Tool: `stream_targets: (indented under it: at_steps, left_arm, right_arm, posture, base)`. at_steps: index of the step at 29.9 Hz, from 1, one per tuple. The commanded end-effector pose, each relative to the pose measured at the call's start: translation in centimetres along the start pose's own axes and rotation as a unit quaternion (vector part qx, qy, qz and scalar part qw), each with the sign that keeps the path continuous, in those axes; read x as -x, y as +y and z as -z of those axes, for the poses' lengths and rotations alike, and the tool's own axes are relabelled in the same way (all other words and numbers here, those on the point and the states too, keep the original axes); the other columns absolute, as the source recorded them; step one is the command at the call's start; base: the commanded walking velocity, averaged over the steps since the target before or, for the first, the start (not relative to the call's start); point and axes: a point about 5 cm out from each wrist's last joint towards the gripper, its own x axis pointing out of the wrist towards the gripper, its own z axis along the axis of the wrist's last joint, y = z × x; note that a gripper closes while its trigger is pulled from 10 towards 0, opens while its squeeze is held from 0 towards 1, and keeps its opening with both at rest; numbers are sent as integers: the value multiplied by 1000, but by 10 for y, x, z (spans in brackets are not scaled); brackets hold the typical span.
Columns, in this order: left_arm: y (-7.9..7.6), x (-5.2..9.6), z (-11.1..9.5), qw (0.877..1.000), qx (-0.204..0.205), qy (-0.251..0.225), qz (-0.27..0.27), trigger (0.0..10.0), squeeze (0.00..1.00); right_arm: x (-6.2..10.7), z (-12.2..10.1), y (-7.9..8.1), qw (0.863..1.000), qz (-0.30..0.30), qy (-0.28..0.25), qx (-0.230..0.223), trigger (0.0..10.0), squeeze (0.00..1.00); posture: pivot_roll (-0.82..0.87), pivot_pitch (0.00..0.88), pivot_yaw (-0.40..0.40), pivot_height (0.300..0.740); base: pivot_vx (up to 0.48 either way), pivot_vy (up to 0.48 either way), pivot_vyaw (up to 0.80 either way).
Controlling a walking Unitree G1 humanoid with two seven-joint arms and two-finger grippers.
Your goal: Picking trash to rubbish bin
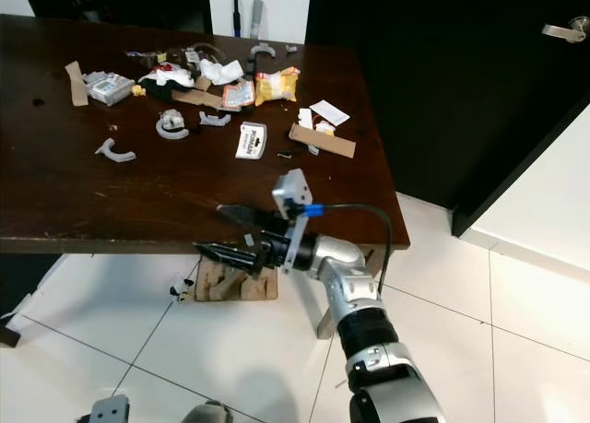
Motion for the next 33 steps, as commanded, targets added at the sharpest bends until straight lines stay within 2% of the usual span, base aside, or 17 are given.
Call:
stream_targets:
  at_steps: [1, 4, 7, 11, 14, 19, 28, 33]
  left_arm:
    - [-11, 2, 18, 999, -4, 31, 21, 10000, 0]
    - [-11, 2, 18, 999, -6, 33, 22, 10000, 0]
    - [-13, 3, 20, 999, -11, 36, 26, 10000, 0]
    - [-13, 3, 21, 999, -13, 38, 27, 10000, 0]
    - [-15, 3, 22, 998, -25, 42, 35, 10000, 0]
    - [-16, 3, 22, 998, -29, 43, 37, 10000, 0]
    - [-18, 3, 24, 998, -33, 45, 43, 10000, 0]
    - [-18, 3, 25, 998, -32, 45, 42, 10000, 0]
  right_arm:
    - [-11, 7, 3, 998, 49, 20, 26, 10000, 0]
    - [-12, 10, 4, 996, 81, 33, 23, 10000, 0]
    - [-9, 23, 6, 992, 107, 66, 19, 10000, 0]
    - [-8, 25, 7, 991, 107, 70, 22, 10000, 0]
    - [-4, 31, 3, 987, 132, 89, 26, 10000, 0]
    - [-3, 33, 3, 985, 141, 92, 27, 10000, 0]
    - [3, 62, 12, 970, 209, 125, 21, 10000, 0]
    - [1, 64, 16, 970, 211, 120, 21, 10000, 0]
  posture:
    - [301, 158, -120, 740]
    - [302, 159, -122, 740]
    - [297, 167, -124, 740]
    - [296, 169, -125, 740]
    - [293, 167, -127, 740]
    - [290, 165, -128, 740]
    - [289, 175, -126, 740]
    - [289, 183, -124, 740]
  base:
    - [0, 0, 0]
    - [0, 0, 0]
    - [0, 0, 0]
    - [0, 0, 0]
    - [0, 0, 0]
    - [0, 0, 0]
    - [0, 0, 0]
    - [0, 0, 0]
